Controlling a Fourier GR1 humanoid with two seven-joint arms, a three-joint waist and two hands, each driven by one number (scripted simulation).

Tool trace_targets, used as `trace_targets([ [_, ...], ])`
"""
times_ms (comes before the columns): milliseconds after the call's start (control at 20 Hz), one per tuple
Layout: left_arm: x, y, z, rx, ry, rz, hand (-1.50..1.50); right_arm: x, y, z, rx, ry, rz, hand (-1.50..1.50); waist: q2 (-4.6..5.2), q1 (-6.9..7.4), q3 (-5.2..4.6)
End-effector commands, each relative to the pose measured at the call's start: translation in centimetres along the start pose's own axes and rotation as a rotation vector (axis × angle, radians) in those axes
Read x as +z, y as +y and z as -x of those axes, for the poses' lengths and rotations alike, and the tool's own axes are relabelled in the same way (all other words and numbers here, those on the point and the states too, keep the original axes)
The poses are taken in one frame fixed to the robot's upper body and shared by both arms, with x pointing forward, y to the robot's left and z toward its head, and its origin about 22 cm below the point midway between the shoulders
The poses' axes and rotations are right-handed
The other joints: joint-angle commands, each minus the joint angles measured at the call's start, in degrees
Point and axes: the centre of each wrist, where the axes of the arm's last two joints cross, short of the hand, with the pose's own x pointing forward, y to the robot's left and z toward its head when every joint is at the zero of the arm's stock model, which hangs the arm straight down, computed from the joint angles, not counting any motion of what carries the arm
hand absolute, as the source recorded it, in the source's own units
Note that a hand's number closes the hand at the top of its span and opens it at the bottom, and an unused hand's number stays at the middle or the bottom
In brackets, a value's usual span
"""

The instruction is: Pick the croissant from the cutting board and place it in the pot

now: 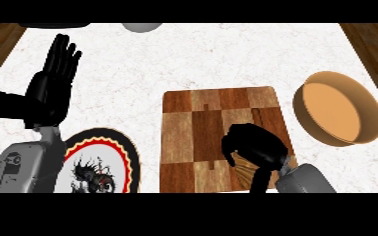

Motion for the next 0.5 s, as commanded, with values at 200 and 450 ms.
trace_targets([
  [200,0.9,0.1,1.4,-0.011,-0.001,-0.01,0.0,0.2,-0.5,-3.7,0.077,0.046,0.128,1.5,0.41,-0.24,0.59],
  [450,1.5,-0.7,0.7,0.002,-0.001,-0.012,0.0,0.0,-1.1,-8.1,0.075,0.179,0.247,1.5,0.16,-0.51,0.57],
])
